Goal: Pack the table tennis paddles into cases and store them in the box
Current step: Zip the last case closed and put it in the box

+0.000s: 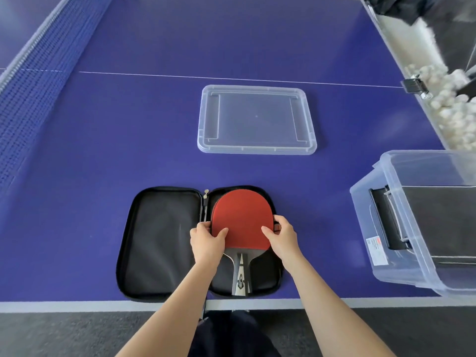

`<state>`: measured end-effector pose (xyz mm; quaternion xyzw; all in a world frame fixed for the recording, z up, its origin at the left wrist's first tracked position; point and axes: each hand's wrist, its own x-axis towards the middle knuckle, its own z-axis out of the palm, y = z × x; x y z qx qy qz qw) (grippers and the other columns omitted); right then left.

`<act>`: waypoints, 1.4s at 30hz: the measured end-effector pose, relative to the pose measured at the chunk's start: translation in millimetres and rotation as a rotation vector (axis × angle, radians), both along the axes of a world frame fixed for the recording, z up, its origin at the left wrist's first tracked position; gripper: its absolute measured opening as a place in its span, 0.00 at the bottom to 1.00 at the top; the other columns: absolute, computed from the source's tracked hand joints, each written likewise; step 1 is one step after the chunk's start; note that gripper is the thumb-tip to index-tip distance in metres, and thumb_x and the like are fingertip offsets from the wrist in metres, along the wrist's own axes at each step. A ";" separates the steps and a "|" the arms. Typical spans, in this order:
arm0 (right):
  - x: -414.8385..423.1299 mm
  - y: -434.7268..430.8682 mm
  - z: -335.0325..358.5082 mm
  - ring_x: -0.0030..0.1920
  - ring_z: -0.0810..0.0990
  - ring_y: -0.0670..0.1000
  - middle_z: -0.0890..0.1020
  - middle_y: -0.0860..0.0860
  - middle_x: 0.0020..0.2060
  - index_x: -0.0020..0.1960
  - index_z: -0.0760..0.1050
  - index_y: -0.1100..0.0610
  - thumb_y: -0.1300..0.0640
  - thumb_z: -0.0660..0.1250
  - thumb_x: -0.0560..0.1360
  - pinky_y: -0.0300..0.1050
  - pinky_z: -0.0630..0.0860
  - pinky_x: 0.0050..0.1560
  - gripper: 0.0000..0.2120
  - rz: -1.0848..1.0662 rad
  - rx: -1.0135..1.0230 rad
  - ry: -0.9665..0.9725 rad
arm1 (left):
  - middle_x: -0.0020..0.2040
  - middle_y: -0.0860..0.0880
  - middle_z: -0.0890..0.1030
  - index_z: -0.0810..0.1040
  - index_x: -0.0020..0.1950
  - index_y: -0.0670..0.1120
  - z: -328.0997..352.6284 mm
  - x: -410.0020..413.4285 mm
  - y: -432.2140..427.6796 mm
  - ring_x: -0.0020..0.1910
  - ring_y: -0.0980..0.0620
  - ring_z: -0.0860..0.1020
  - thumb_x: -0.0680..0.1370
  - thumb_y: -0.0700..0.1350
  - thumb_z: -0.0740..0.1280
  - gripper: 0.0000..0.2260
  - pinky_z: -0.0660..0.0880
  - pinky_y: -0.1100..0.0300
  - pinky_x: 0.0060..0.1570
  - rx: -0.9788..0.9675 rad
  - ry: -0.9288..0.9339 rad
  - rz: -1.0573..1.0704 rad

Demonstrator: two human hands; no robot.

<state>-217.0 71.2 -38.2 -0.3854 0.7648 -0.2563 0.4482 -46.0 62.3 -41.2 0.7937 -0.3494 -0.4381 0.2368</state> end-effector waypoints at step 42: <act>-2.2 34.9 1.4 0.44 0.76 0.48 0.79 0.54 0.49 0.67 0.69 0.58 0.52 0.67 0.77 0.41 0.70 0.46 0.21 -0.172 -0.068 0.087 | 0.69 0.39 0.64 0.69 0.70 0.39 -6.3 165.6 20.1 0.68 0.38 0.61 0.78 0.51 0.66 0.25 0.56 0.41 0.68 0.154 -0.473 0.078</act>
